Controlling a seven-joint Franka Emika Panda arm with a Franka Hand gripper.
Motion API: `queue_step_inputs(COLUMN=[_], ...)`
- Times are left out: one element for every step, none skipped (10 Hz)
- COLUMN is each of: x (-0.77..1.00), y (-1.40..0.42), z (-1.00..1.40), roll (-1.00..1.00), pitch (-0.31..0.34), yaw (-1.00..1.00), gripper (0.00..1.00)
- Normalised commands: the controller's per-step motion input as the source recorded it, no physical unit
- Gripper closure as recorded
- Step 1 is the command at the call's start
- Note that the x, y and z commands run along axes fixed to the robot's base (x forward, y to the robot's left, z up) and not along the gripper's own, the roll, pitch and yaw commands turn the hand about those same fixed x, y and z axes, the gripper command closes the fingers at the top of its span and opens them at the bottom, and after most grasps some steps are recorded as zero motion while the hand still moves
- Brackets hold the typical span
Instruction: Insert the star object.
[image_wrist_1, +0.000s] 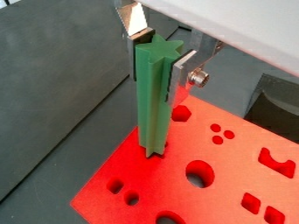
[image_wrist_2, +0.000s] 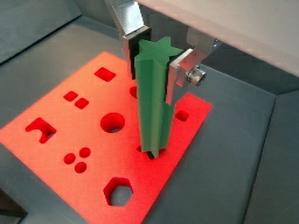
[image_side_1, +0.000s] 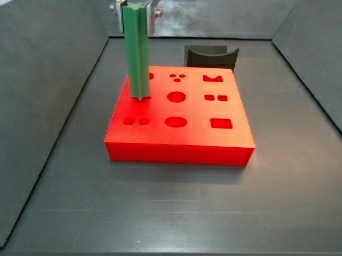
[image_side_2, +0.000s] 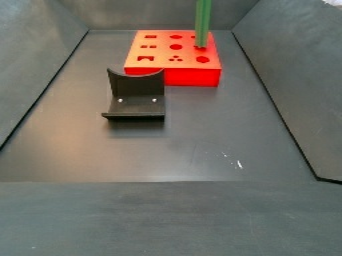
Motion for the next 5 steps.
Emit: queue_step_inputs(x=[0.14, 0.00, 0.00, 0.02, 0.04], y=[0.00, 0.00, 0.00, 0.00, 0.00], z=[-0.09, -0.18, -0.17, -0.10, -0.07], roll=[0.08, 0.13, 0.12, 0.10, 0.08], pitch=[0.000, 0.000, 0.000, 0.000, 0.000], yaw=[0.00, -0.14, -0.25, -0.28, -0.29], gripper=[1.00, 1.00, 1.00, 1.00, 1.00])
